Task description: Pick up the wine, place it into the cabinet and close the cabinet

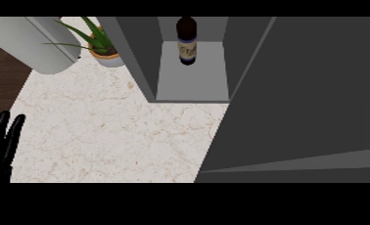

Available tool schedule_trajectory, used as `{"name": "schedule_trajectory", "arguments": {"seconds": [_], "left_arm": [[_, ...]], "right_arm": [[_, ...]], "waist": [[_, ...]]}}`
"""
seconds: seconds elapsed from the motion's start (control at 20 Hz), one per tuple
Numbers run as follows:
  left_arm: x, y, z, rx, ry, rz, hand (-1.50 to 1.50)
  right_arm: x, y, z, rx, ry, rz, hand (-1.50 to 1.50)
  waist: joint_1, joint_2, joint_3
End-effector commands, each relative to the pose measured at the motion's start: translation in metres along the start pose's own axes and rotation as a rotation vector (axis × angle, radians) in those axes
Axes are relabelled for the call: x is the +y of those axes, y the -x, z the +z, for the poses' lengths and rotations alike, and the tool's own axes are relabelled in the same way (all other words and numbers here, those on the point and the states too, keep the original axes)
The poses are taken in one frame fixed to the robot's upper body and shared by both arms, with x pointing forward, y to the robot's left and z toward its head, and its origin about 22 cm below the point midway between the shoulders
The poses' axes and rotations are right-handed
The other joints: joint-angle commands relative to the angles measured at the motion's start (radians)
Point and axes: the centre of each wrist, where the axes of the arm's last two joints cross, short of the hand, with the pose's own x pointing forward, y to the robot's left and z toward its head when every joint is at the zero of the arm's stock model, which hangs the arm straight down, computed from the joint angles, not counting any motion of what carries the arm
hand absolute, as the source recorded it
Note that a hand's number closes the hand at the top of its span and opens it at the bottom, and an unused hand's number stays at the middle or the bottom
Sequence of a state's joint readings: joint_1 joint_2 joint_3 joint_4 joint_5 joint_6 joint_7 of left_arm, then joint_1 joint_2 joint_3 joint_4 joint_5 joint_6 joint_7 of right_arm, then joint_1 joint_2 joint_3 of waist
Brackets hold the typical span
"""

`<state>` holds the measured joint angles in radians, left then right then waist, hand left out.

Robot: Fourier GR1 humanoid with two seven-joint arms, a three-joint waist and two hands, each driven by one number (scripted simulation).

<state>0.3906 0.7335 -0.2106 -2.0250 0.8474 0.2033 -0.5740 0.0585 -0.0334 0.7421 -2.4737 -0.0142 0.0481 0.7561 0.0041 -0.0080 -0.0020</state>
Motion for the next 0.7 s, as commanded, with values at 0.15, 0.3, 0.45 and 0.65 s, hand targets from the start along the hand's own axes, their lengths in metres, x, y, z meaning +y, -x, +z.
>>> {"name": "schedule_trajectory", "arguments": {"seconds": [0.15, 0.3, 0.45, 0.65], "left_arm": [[0.026, -0.019, -0.013, 0.002, 0.020, -0.004, -1.50], [0.020, -0.020, -0.017, -0.008, 0.041, -0.007, -1.50], [0.031, -0.007, -0.007, 0.015, 0.021, 0.003, -1.50], [0.018, -0.029, -0.020, 0.016, 0.058, 0.043, -1.50]], "right_arm": [[0.040, -0.012, 0.000, -0.089, -0.087, -0.026, 1.50], [0.045, -0.003, -0.023, -0.114, -0.065, 0.006, 1.50], [0.058, -0.001, -0.029, -0.137, -0.045, 0.037, 1.50], [0.050, -0.007, -0.050, -0.155, 0.010, 0.109, 1.50]], "waist": [[-0.002, -0.004, -0.001], [0.008, 0.001, -0.001], [0.007, -0.001, -0.003], [0.027, 0.001, -0.001]]}}
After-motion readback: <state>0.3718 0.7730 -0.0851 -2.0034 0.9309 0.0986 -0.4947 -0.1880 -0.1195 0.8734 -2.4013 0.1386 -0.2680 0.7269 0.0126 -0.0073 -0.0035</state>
